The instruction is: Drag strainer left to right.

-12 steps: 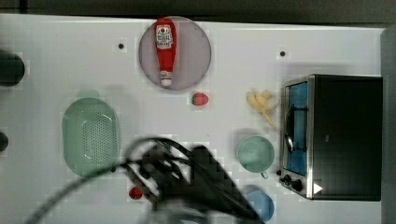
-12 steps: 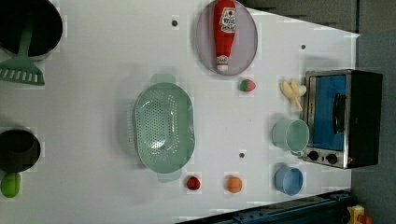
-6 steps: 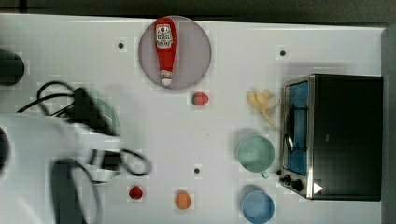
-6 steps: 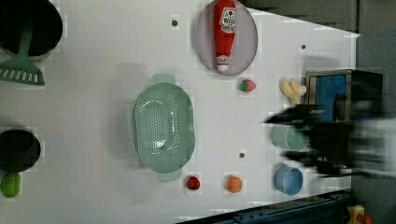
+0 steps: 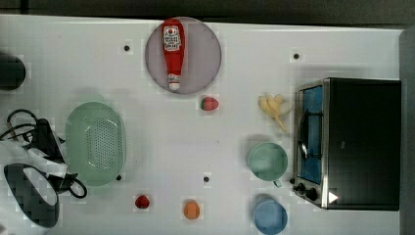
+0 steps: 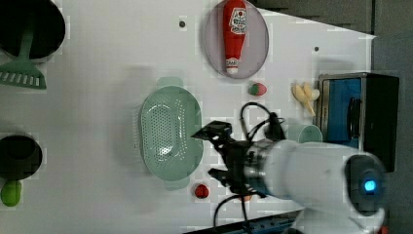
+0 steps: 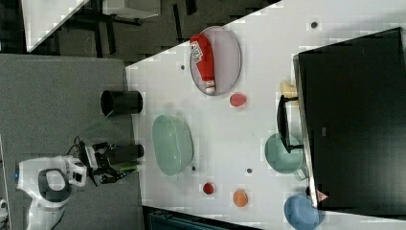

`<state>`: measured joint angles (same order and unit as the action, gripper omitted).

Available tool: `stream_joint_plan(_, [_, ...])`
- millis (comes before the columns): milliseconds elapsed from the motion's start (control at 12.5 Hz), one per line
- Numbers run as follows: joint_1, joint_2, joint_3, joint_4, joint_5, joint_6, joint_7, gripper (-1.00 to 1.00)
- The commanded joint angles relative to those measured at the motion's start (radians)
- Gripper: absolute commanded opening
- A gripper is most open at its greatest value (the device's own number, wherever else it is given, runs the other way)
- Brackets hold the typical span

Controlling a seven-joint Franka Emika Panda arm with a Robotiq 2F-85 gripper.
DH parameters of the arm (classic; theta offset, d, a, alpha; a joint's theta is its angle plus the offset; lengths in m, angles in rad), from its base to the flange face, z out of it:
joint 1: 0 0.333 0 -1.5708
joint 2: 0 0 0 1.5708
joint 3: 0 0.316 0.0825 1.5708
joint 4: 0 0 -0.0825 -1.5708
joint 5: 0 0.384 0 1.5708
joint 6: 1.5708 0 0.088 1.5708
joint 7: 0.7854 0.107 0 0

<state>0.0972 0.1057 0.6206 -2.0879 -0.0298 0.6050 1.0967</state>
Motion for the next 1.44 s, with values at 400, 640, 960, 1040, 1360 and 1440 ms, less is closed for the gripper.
stream_joint_plan(400, [-0.020, 0.301, -0.042, 0.012, -0.153, 0.235, 0.325, 1.00])
stream_joint_plan(640, [0.012, 0.386, -0.091, 0.013, -0.183, 0.310, 0.357, 1.00])
stream_joint_plan(960, [0.090, 0.459, -0.203, 0.014, -0.197, 0.401, 0.357, 1.00])
stream_joint_plan(1040, [0.102, 0.462, -0.228, 0.012, -0.197, 0.406, 0.358, 1.00])
stream_joint_plan(1360, [0.101, 0.457, -0.260, -0.003, -0.197, 0.413, 0.357, 1.00])
stream_joint_plan(1440, [0.100, 0.456, -0.264, -0.004, -0.197, 0.413, 0.357, 1.00])
